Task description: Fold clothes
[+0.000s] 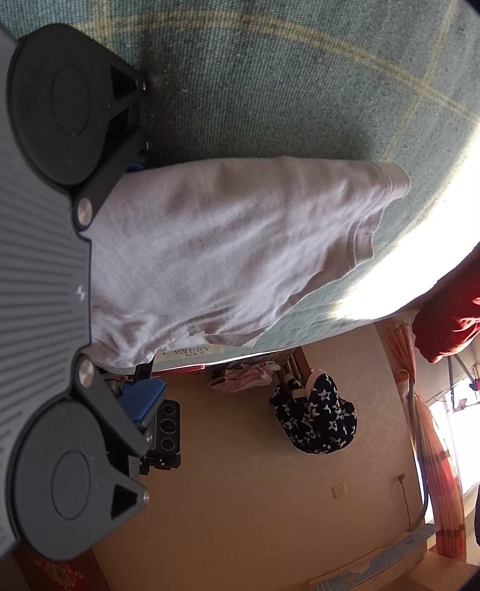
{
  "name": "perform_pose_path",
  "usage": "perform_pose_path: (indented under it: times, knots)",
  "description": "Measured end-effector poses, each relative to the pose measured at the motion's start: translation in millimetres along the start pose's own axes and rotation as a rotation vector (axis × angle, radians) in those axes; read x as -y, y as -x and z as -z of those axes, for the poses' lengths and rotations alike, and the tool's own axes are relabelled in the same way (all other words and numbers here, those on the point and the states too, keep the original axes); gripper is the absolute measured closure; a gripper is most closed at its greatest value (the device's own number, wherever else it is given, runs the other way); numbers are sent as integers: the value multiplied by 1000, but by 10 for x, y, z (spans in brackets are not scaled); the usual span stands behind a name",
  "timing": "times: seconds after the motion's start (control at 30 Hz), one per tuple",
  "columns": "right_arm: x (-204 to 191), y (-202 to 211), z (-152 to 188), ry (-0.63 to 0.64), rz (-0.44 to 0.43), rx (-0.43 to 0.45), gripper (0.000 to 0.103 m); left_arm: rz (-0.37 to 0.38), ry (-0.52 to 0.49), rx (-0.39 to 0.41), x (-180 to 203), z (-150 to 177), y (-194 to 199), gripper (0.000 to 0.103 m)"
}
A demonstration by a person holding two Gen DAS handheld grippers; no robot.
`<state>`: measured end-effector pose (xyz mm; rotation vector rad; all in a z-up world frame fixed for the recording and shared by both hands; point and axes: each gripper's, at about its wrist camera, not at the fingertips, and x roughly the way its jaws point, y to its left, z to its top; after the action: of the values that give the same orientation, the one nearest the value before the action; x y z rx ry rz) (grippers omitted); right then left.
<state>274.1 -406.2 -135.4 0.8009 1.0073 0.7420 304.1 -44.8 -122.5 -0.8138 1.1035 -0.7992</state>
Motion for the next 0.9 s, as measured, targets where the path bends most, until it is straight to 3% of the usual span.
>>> perform_pose_path:
  times: [0.2, 0.37, 0.53, 0.9]
  knots:
    - [-13, 42, 73, 46, -6, 34, 0, -19, 4, 6, 65, -5, 13, 3]
    - [75, 117, 9, -60, -75, 69, 0, 1, 50, 0, 126, -38, 42, 3]
    - [55, 112, -81, -135, -108, 43, 0, 29, 66, 5, 118, -60, 72, 3]
    - [217, 5, -133, -198, -159, 72, 0, 42, 97, 28, 38, -102, 3, 4]
